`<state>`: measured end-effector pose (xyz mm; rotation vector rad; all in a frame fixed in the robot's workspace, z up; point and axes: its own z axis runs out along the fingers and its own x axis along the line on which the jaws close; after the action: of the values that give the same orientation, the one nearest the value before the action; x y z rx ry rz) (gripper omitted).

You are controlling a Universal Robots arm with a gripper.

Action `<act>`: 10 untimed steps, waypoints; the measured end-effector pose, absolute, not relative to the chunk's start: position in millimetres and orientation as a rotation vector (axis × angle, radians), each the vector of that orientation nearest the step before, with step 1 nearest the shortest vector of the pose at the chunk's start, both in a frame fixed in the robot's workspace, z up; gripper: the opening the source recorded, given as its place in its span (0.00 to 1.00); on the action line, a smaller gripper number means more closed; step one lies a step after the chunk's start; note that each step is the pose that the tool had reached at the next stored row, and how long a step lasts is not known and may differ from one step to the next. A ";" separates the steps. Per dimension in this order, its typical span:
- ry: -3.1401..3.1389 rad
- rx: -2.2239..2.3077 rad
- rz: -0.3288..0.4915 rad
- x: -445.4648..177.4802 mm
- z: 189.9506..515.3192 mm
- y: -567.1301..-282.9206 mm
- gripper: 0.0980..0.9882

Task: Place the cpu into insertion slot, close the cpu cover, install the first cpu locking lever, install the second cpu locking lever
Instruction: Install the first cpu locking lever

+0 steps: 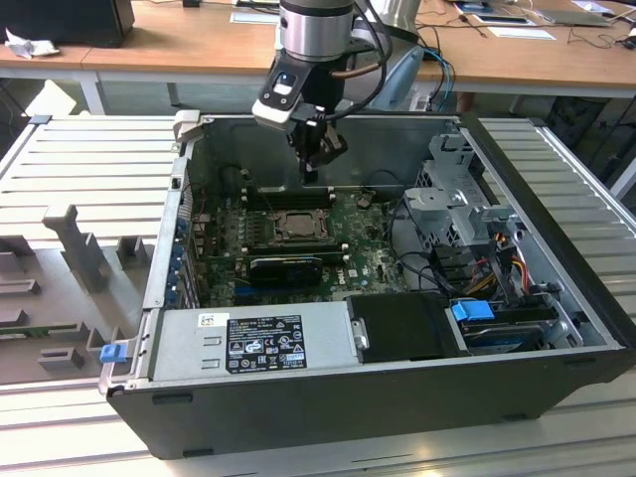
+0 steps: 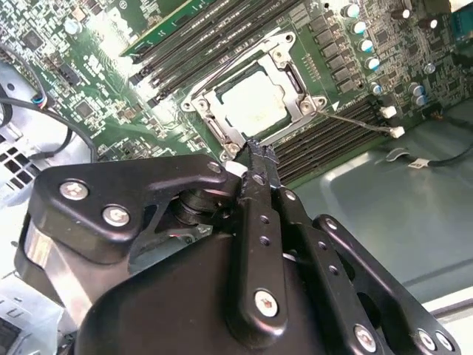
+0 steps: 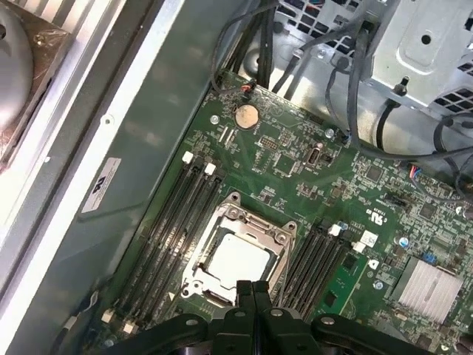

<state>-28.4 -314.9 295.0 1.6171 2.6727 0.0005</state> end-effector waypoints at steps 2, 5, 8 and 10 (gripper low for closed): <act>2.700 1.570 0.001 -28.4 295.0 -314.9 0.01; 2.718 1.540 0.001 -28.4 295.0 -314.9 0.01; 2.749 1.484 0.002 -28.4 295.0 -314.9 0.01; 2.777 1.431 0.002 -28.4 295.0 -314.9 0.01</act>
<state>-28.4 -314.9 295.0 1.4305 2.7771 0.0023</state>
